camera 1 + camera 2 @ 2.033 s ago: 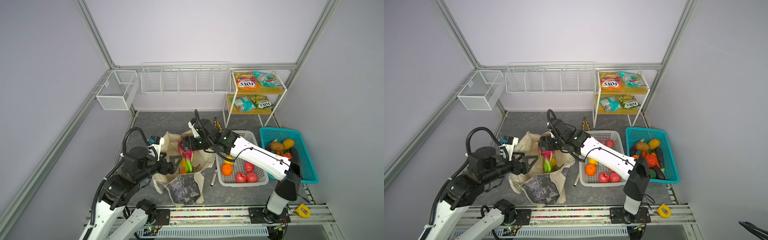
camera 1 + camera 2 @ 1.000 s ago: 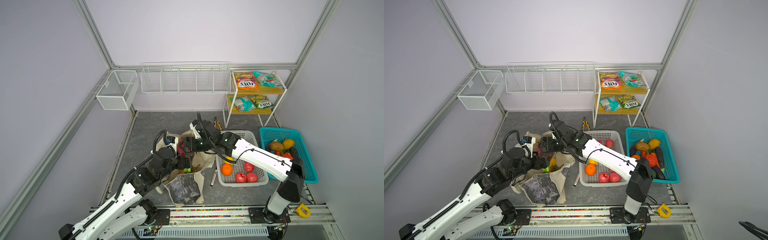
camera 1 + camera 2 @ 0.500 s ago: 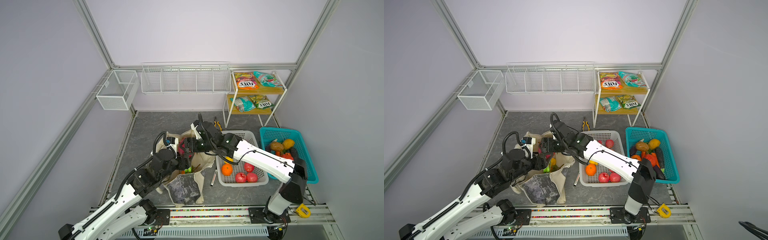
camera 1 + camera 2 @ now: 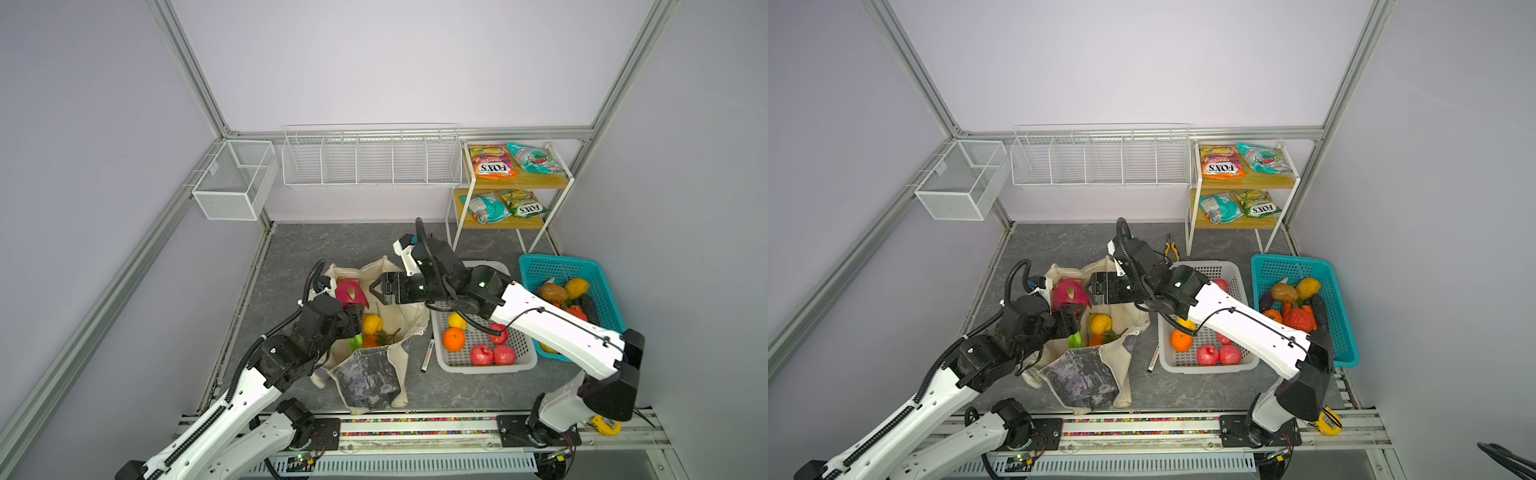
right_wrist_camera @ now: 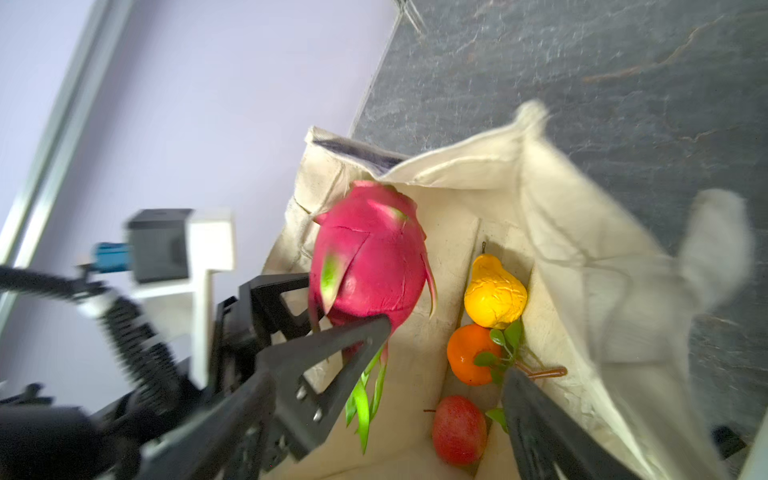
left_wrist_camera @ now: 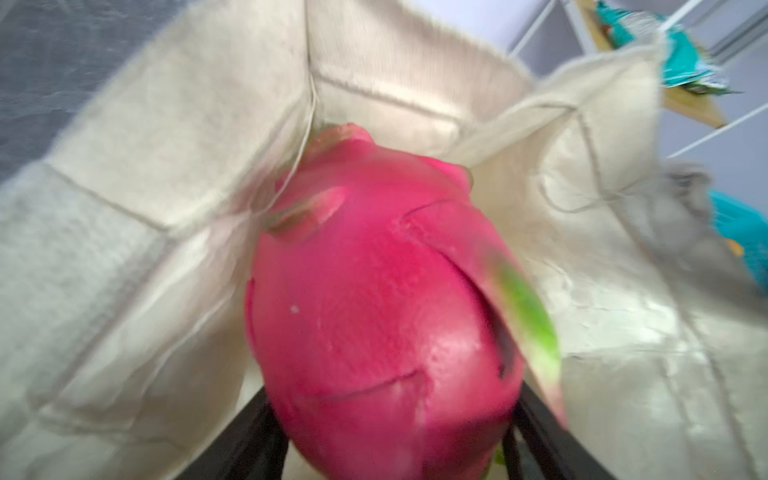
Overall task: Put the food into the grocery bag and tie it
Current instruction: 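Open the right gripper and withdraw it while the left gripper lowers the dragon fruit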
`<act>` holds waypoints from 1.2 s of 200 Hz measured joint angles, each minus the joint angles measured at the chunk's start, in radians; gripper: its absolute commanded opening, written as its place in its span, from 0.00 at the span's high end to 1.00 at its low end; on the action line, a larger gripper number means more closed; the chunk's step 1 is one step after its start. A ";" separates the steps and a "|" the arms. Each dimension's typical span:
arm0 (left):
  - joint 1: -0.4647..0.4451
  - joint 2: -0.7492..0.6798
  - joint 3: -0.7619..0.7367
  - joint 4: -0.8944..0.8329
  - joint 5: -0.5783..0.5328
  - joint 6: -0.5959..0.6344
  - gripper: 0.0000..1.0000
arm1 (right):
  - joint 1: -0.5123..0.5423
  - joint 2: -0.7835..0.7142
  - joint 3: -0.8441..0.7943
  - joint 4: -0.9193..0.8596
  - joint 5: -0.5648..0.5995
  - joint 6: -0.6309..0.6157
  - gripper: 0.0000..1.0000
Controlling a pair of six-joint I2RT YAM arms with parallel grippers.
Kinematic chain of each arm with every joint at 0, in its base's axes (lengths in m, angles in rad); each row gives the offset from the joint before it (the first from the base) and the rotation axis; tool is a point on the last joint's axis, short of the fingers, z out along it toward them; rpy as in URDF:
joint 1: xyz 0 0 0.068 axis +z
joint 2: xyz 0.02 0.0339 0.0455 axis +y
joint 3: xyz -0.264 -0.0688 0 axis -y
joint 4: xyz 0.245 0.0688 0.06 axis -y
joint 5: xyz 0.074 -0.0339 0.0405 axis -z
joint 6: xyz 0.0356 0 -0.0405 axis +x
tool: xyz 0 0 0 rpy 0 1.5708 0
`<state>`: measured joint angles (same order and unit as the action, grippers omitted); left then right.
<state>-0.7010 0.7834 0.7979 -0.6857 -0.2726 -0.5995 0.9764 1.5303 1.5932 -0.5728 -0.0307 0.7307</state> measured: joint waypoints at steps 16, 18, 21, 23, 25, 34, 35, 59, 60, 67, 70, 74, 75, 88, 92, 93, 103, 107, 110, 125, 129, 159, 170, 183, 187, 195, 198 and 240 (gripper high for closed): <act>0.011 0.000 -0.002 -0.029 -0.009 -0.001 0.77 | -0.014 -0.037 0.003 -0.007 0.001 -0.005 0.12; 0.012 0.000 -0.002 -0.032 -0.009 -0.001 0.77 | -0.016 -0.040 0.003 -0.007 0.001 -0.005 0.12; 0.013 0.000 -0.002 -0.035 -0.008 -0.001 0.77 | -0.018 -0.043 0.003 -0.008 0.001 -0.005 0.12; 0.013 0.000 -0.002 -0.035 -0.008 -0.001 0.76 | -0.019 -0.045 0.004 -0.008 0.000 -0.006 0.12; 0.014 0.001 -0.002 -0.037 -0.007 -0.001 0.76 | -0.020 -0.047 0.004 -0.008 0.001 -0.006 0.12; 0.014 0.006 -0.002 -0.040 -0.002 0.002 0.75 | -0.022 -0.049 0.004 -0.010 0.000 -0.006 0.12; 0.014 0.007 -0.002 -0.041 0.000 0.002 0.74 | -0.022 -0.049 0.004 -0.010 0.000 -0.006 0.12; 0.014 0.042 0.003 -0.055 0.028 0.011 0.63 | -0.022 -0.045 0.002 -0.024 -0.001 -0.006 0.12; 0.014 0.043 0.003 -0.056 0.030 0.011 0.63 | -0.022 -0.045 0.002 -0.024 -0.001 -0.006 0.12; 0.014 0.054 0.007 -0.063 0.039 0.015 0.58 | -0.022 -0.045 0.001 -0.029 0.000 -0.006 0.12; 0.014 0.058 0.009 -0.067 0.042 0.016 0.56 | -0.022 -0.045 0.001 -0.030 0.000 -0.006 0.12; 0.014 0.065 0.014 -0.075 0.047 0.019 0.54 | -0.022 -0.045 0.000 -0.031 0.000 -0.006 0.12; 0.014 0.066 0.015 -0.076 0.047 0.020 0.53 | -0.022 -0.045 0.000 -0.031 0.000 -0.006 0.12; 0.013 0.087 0.038 -0.103 0.058 0.032 0.45 | -0.022 -0.045 -0.001 -0.035 0.000 -0.006 0.12; 0.013 0.094 0.047 -0.111 0.061 0.036 0.43 | -0.022 -0.045 -0.002 -0.036 0.000 -0.006 0.12; 0.013 0.095 0.048 -0.112 0.061 0.037 0.43 | -0.022 -0.045 -0.002 -0.036 0.000 -0.006 0.12; 0.008 0.112 0.069 -0.127 0.064 0.043 0.40 | -0.022 -0.045 -0.002 -0.037 0.000 -0.006 0.12; 0.006 0.118 0.077 -0.132 0.065 0.045 0.38 | -0.022 -0.045 -0.002 -0.037 0.000 -0.006 0.12; 0.004 0.122 0.084 -0.136 0.064 0.048 0.37 | -0.022 -0.045 -0.002 -0.037 0.000 -0.006 0.12; -0.006 0.139 0.105 -0.142 0.066 0.056 0.31 | -0.022 -0.045 -0.002 -0.037 0.000 -0.006 0.12; -0.007 0.142 0.108 -0.143 0.068 0.056 0.30 | -0.022 -0.045 -0.002 -0.037 0.000 -0.006 0.12; -0.013 0.162 0.120 -0.163 0.071 0.063 0.01 | -0.022 -0.045 -0.002 -0.043 0.008 -0.009 0.12; -0.014 0.161 0.131 -0.174 0.067 0.060 0.01 | -0.022 -0.045 -0.003 -0.044 0.012 -0.012 0.12; -0.014 0.149 0.161 -0.189 0.067 0.063 0.01 | -0.023 -0.045 -0.004 -0.045 0.016 -0.015 0.12; -0.014 0.144 0.172 -0.195 0.066 0.063 0.01 | -0.023 -0.045 -0.004 -0.045 0.017 -0.017 0.12; -0.014 0.133 0.198 -0.202 0.067 0.063 0.01 | -0.023 -0.045 -0.005 -0.049 0.019 -0.019 0.12; -0.014 0.129 0.208 -0.204 0.066 0.063 0.01 | -0.024 -0.045 -0.005 -0.050 0.019 -0.021 0.12; -0.015 0.095 0.364 -0.261 0.064 0.076 0.01 | -0.027 -0.050 -0.006 -0.066 0.035 -0.028 0.12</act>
<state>-0.7158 0.8787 1.1614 -0.9466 -0.2089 -0.5240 0.9497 1.4807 1.5871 -0.6392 0.0040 0.7029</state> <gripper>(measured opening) 0.992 0.878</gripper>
